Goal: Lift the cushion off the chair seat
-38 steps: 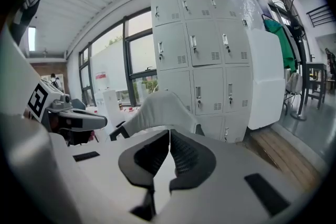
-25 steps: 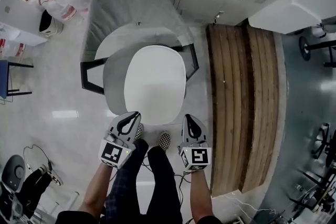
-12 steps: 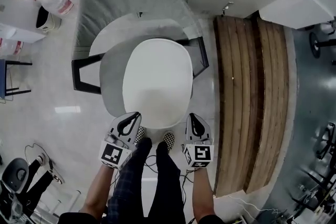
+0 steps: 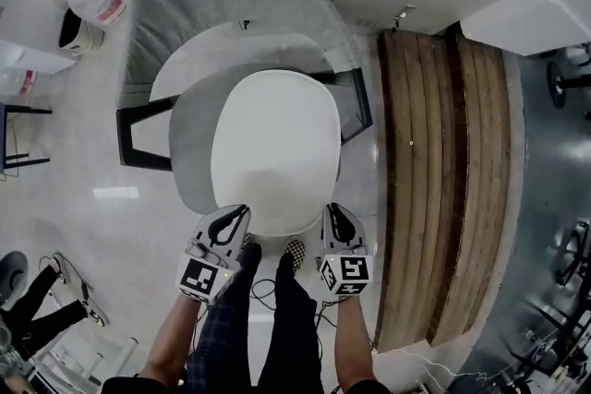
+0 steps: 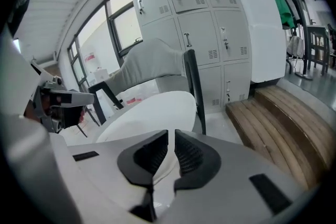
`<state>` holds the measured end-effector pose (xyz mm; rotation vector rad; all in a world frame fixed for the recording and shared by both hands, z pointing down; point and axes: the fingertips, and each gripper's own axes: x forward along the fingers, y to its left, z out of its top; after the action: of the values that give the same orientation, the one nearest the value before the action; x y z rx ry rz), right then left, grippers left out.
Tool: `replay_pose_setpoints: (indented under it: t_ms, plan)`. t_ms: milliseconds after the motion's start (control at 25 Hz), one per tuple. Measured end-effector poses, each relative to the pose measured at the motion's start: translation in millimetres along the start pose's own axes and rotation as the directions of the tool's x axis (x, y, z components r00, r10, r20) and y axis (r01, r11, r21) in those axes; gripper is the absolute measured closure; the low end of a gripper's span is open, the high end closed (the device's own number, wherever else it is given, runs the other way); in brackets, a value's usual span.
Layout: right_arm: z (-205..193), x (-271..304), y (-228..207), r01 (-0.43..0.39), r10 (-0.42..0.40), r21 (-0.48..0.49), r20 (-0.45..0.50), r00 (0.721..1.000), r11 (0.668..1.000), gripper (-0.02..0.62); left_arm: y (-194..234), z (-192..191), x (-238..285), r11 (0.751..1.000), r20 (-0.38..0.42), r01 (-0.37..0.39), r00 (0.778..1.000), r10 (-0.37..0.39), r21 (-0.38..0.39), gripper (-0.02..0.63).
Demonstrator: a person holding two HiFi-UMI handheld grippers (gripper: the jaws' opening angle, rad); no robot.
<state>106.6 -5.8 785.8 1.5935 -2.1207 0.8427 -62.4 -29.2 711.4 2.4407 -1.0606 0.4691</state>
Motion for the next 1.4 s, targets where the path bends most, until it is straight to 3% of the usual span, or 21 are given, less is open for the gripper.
replay_pose_setpoints:
  t_ms: [200,280,440,680,960,1080,1240,1320,1400]
  plan:
    - [-21,6,-12,0.006,-0.004,0.053,-0.031,0.999,0.999,0.550,6,-6,1,1.000,-0.030,-0.004,1.000,0.004,0.006,0.580]
    - [-29,9,-11,-0.032,0.037,0.095,-0.045,0.998,0.995,0.442,8,-3,3,1.000,0.010,-0.015,1.000,0.015,-0.016,0.580]
    - [-41,14,-3,-0.093,0.103,0.156,-0.057,0.993,0.983,0.388,10,-7,2,1.000,-0.028,-0.006,1.000,0.006,-0.004,0.580]
    - [-52,22,5,-0.158,0.178,0.220,-0.077,0.981,0.963,0.374,10,-2,6,1.000,0.033,-0.008,0.999,0.009,-0.022,0.580]
    - [-55,30,7,-0.180,0.205,0.227,-0.093,0.974,0.957,0.374,18,-17,6,1.000,-0.028,-0.014,1.000,0.014,-0.008,0.580]
    - [-57,33,7,-0.182,0.210,0.244,-0.092,0.973,0.953,0.375,16,-14,10,1.000,0.021,-0.012,1.000,0.012,-0.010,0.580]
    - [-57,34,6,-0.164,0.188,0.223,-0.093,0.978,0.961,0.378,16,-16,11,1.000,0.026,-0.008,1.000,0.007,0.009,0.580]
    - [-52,33,3,-0.146,0.167,0.206,-0.086,0.982,0.967,0.464,19,-16,10,1.000,0.027,-0.013,1.000,0.013,0.003,0.580]
    - [-49,32,4,-0.132,0.148,0.185,-0.075,0.986,0.974,0.512,21,-16,8,1.000,0.028,-0.019,0.999,0.019,0.001,0.580]
